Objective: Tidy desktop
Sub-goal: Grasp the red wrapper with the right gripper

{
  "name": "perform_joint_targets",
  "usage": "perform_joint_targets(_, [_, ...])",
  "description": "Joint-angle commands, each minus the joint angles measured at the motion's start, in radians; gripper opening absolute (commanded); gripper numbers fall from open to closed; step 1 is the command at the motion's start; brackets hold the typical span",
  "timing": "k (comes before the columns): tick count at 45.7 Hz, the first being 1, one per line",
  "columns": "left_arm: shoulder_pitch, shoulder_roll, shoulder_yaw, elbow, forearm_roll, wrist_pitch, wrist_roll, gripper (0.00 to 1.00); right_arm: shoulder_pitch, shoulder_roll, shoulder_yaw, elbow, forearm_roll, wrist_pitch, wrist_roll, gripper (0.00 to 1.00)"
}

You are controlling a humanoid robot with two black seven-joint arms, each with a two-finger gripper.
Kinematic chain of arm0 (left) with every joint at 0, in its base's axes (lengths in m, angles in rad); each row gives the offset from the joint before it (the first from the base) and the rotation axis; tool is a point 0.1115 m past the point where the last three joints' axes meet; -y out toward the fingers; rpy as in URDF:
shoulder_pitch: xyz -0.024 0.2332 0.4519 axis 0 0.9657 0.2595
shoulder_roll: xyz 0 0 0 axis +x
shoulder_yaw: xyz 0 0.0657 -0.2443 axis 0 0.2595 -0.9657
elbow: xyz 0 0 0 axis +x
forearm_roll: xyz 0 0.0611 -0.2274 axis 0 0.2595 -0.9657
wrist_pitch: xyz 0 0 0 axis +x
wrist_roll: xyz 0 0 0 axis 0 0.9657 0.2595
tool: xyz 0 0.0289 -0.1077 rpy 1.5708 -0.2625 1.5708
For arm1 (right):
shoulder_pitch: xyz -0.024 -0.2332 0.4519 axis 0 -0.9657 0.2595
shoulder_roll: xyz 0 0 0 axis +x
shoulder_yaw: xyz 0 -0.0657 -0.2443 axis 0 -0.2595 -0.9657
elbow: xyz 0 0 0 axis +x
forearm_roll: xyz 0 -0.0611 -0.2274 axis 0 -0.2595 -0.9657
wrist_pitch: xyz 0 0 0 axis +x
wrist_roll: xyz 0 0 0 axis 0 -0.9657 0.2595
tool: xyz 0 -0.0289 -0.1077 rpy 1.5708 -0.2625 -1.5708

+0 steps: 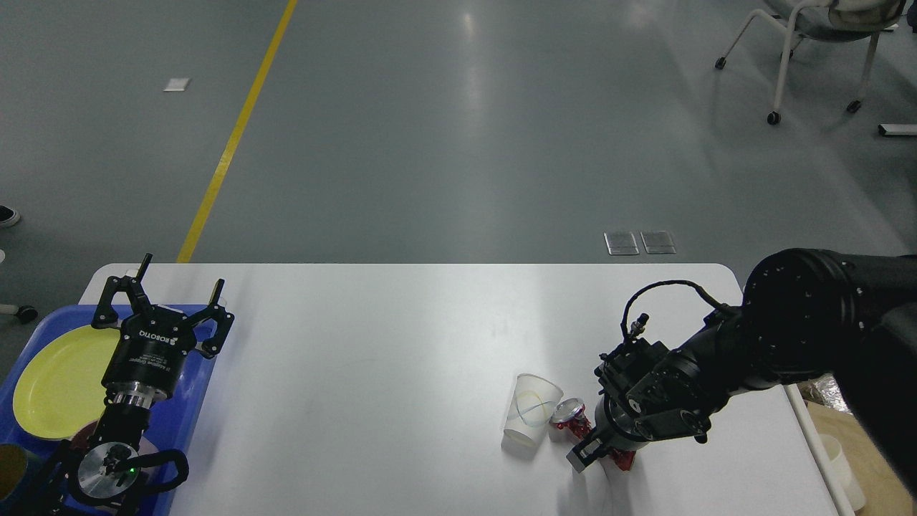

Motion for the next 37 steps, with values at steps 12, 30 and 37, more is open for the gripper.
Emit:
perform_joint_targets(12, [0.0,0.0,0.0,0.0,0.0,0.0,0.0,0.96,-0.015,0.003,0.003,-0.008,0.001,-0.005,-0.002,0.43])
perform_joint_targets(30, [0.0,0.0,0.0,0.0,0.0,0.0,0.0,0.96,-0.006,0.002,0.002,0.001,0.081,-0.002,-0.075,0.0])
perform_joint_targets(37, [0.0,0.0,0.0,0.0,0.0,0.0,0.0,0.96,0.007,-0.001,0.003,0.036,0.083,-0.007,-0.075,0.0])
